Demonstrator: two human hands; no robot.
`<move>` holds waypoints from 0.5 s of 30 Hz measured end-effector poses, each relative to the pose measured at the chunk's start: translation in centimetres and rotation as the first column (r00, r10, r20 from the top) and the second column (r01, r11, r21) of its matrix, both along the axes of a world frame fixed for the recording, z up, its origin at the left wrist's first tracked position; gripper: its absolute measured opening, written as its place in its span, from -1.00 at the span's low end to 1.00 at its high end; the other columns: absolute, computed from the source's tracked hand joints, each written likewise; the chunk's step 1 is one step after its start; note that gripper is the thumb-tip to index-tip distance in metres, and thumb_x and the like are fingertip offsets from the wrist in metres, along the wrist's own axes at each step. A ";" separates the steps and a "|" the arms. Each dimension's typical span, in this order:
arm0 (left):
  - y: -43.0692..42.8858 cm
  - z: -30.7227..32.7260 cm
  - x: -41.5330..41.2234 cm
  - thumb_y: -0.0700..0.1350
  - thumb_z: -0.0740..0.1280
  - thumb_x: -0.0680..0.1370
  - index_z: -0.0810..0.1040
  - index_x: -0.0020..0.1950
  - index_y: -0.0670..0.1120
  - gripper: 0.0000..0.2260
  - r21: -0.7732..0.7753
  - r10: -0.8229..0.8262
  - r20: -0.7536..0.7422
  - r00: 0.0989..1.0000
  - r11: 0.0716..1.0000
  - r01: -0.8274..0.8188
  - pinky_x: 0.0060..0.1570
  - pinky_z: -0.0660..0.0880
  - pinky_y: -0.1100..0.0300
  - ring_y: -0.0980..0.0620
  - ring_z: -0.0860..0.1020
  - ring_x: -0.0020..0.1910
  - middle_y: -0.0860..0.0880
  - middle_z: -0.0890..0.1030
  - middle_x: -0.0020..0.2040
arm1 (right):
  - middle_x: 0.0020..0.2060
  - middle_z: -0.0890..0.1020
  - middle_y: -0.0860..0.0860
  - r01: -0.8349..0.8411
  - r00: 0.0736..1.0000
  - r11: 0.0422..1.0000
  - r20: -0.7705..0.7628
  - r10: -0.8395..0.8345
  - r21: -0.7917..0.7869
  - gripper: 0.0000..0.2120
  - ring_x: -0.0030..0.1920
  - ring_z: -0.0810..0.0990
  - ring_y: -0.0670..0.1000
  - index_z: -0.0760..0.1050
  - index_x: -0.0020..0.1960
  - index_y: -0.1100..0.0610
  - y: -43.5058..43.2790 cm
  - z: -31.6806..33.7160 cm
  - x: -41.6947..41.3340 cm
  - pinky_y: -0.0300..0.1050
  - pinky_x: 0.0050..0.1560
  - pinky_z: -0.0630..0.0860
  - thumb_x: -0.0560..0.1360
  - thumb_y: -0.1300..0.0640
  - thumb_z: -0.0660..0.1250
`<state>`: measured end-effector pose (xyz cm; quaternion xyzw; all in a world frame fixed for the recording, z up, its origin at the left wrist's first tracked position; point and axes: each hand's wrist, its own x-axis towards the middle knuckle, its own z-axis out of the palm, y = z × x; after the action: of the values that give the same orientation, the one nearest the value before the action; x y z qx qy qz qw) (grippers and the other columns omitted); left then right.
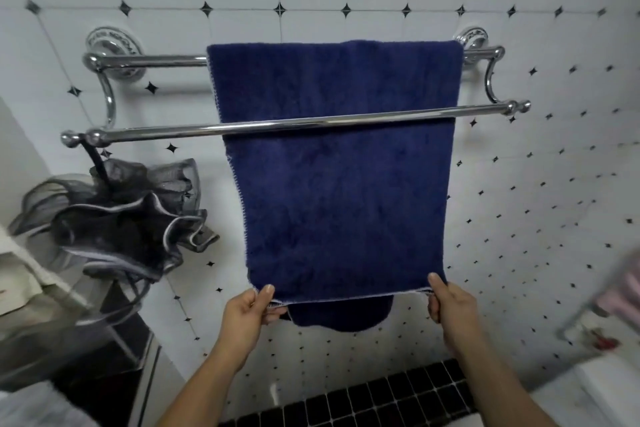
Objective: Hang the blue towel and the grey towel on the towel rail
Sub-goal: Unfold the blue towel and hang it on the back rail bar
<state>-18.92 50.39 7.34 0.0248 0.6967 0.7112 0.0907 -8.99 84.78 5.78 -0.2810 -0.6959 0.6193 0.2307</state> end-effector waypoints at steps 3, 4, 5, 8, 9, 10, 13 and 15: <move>-0.6 -1.6 1.3 -0.07 0.31 0.59 0.61 -0.01 -0.26 -0.76 -0.032 0.008 0.041 0.999 0.999 -0.007 -0.15 0.64 0.17 -0.13 0.71 -0.15 -0.12 0.74 -0.14 | -0.59 0.42 0.05 -0.019 0.997 1.000 0.071 0.019 0.006 -0.47 -0.56 0.37 -0.02 0.34 -0.54 0.03 -0.3 -1.1 1.4 -0.16 -0.44 0.38 0.51 -0.18 0.32; -0.8 -2.1 1.8 -0.07 0.32 0.59 0.61 -0.02 -0.27 -0.75 -0.038 0.020 0.052 0.998 0.999 -0.018 -0.15 0.64 0.17 -0.14 0.71 -0.16 -0.14 0.74 -0.16 | -0.58 0.42 0.06 -0.029 0.995 1.000 0.094 0.029 0.002 -0.47 -0.56 0.37 -0.01 0.35 -0.54 0.04 -0.4 -1.4 1.7 -0.14 -0.43 0.38 0.51 -0.19 0.32; -1.0 -2.6 2.2 -0.08 0.33 0.58 0.61 -0.03 -0.27 -0.76 -0.038 0.031 0.060 0.998 0.999 -0.029 -0.16 0.64 0.17 -0.15 0.71 -0.17 -0.14 0.74 -0.18 | -0.58 0.42 0.06 -0.036 0.993 0.999 0.114 0.037 -0.006 -0.47 -0.55 0.37 -0.01 0.35 -0.53 0.05 -0.5 -1.7 1.9 -0.10 -0.41 0.37 0.51 -0.19 0.32; -1.3 -3.6 3.1 -0.07 0.34 0.58 0.61 -0.04 -0.26 -0.76 -0.051 0.071 0.091 0.993 0.997 -0.066 -0.17 0.65 0.14 -0.16 0.71 -0.18 -0.17 0.73 -0.22 | -0.59 0.44 0.04 -0.057 0.983 0.998 0.175 0.057 -0.003 -0.49 -0.56 0.37 -0.01 0.36 -0.47 0.11 -0.7 -2.6 2.3 -0.13 -0.42 0.38 0.54 -0.16 0.30; -1.4 -3.9 3.4 -0.07 0.34 0.58 0.61 -0.05 -0.24 -0.77 -0.058 0.087 0.102 0.991 0.995 -0.082 -0.16 0.65 0.12 -0.16 0.71 -0.19 -0.18 0.72 -0.24 | -0.60 0.43 0.03 -0.071 0.978 0.998 0.196 0.070 -0.003 -0.49 -0.58 0.37 -0.03 0.37 -0.45 0.13 -0.8 -2.7 2.3 -0.17 -0.46 0.38 0.55 -0.15 0.28; -1.4 -4.1 3.8 -0.07 0.34 0.58 0.61 -0.05 -0.23 -0.78 -0.065 0.102 0.113 0.988 0.993 -0.095 -0.14 0.64 0.09 -0.17 0.71 -0.19 -0.20 0.72 -0.26 | -0.61 0.43 0.01 -0.083 0.973 0.997 0.216 0.081 0.001 -0.49 -0.59 0.36 -0.05 0.37 -0.44 0.14 -0.9 -2.9 2.4 -0.21 -0.49 0.36 0.57 -0.14 0.27; -1.2 -4.7 5.2 -0.07 0.35 0.57 0.56 -0.15 -0.21 -0.78 -0.093 0.159 0.144 0.977 0.985 -0.146 -0.09 0.63 0.00 -0.19 0.70 -0.20 -0.25 0.69 -0.30 | -0.60 0.41 0.02 -0.121 0.953 0.992 0.279 0.123 -0.023 -0.51 -0.59 0.34 -0.05 0.38 -0.43 0.14 -0.7 -3.6 3.1 -0.18 -0.46 0.33 0.59 -0.10 0.26; -0.7 -5.2 6.3 -0.10 0.36 0.57 0.49 -0.26 -0.21 -0.74 -0.102 0.208 0.181 0.961 0.976 -0.192 -0.09 0.64 -0.06 -0.21 0.69 -0.23 -0.28 0.67 -0.34 | -0.59 0.41 0.05 -0.159 0.937 0.986 0.310 0.164 -0.044 -0.49 -0.59 0.35 -0.03 0.37 -0.47 0.14 -0.4 -4.1 3.6 -0.17 -0.44 0.32 0.60 -0.07 0.26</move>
<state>-12.60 49.67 2.16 -0.1181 0.7128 0.6860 0.0857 -5.34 84.41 1.72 -0.3194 -0.7387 0.5901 0.0637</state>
